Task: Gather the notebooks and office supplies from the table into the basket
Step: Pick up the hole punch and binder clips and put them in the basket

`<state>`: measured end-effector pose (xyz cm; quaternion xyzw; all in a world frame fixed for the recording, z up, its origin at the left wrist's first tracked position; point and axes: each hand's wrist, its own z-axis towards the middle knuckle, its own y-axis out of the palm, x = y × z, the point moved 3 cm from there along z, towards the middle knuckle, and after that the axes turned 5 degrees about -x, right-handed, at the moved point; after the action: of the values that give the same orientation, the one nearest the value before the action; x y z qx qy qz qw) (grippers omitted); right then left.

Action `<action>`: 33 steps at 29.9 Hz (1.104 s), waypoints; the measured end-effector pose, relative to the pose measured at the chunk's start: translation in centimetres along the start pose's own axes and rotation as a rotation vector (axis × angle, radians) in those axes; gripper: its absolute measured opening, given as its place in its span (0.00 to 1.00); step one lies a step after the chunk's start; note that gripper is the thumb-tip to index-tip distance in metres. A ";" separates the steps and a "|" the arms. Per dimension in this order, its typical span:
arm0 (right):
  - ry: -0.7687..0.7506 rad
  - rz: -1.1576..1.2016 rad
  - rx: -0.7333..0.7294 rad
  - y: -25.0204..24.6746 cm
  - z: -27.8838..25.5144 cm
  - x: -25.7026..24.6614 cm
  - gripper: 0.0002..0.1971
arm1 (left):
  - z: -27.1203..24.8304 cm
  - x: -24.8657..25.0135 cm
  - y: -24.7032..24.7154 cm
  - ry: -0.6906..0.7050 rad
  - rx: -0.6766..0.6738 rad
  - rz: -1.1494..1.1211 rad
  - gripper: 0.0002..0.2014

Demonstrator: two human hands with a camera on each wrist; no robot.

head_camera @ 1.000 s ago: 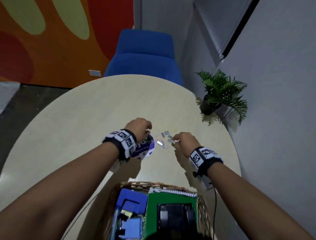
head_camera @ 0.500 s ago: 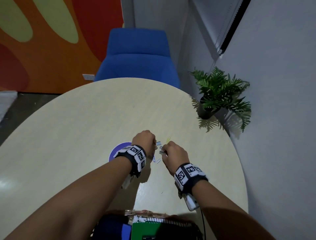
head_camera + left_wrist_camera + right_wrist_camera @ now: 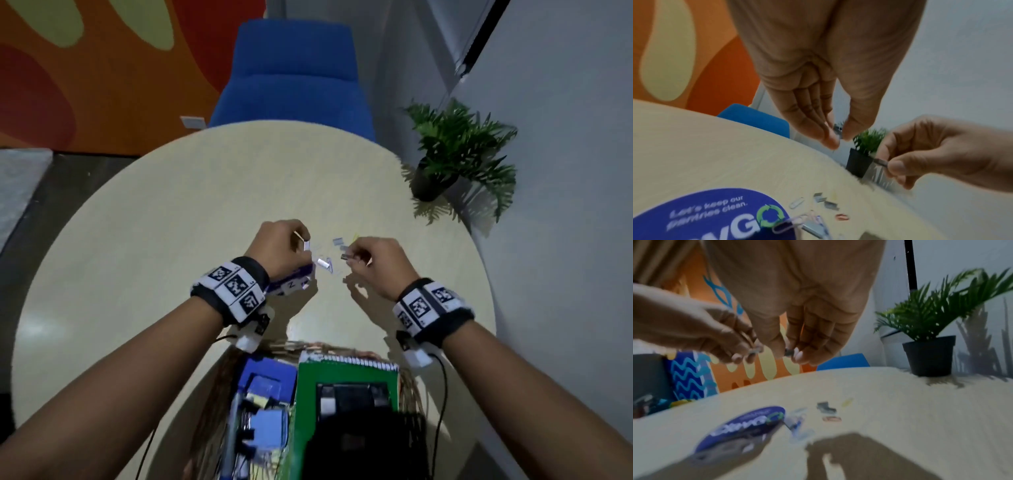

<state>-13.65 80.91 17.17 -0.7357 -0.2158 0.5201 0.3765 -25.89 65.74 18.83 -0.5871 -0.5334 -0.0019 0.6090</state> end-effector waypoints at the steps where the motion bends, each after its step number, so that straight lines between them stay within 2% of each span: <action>1: -0.024 0.033 -0.022 -0.4 -1.0 -0.8 0.03 | -1.9 -0.5 -0.3 -0.005 -0.003 -0.068 0.08; 4: -0.096 0.083 -0.101 -0.8 -4.4 -3.7 0.03 | -7.7 -2.9 -0.3 -0.007 -0.053 -0.233 0.09; 6: -0.138 0.093 -0.150 -0.5 -6.6 -5.7 0.04 | -11.4 -4.1 0.0 -0.005 -0.111 -0.254 0.11; 10: -0.197 0.103 -0.253 1.6 -10.0 -8.3 0.04 | -16.9 -5.9 1.0 0.009 -0.173 -0.143 0.12; 13: -0.233 0.019 -0.308 3.8 -12.0 -9.6 0.05 | -19.8 -6.6 1.2 0.040 -0.214 -0.050 0.11; 16: -0.242 -0.025 -0.342 5.4 -13.3 -10.6 0.05 | -21.2 -7.3 0.9 0.031 -0.253 0.008 0.19; 19: -0.245 -0.070 -0.369 6.2 -13.9 -11.5 0.04 | -21.7 -7.9 -0.3 0.024 -0.196 -0.031 0.22; 26: -0.213 -0.196 -0.423 6.7 -13.5 -12.2 0.11 | -20.4 -8.4 -2.3 -0.007 -0.073 -0.090 0.14; 29: -0.143 -0.232 -0.391 5.4 -11.5 -10.5 0.12 | -17.6 -7.2 -2.8 -0.002 -0.043 -0.044 0.13; 33: -0.010 -0.275 -0.305 3.0 -7.0 -6.3 0.13 | -11.0 -5.2 -2.5 0.018 -0.043 0.104 0.14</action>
<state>-9.73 72.30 19.90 -0.7453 -0.3923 0.4285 0.3272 -22.55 53.81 20.03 -0.6270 -0.4966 0.0130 0.6000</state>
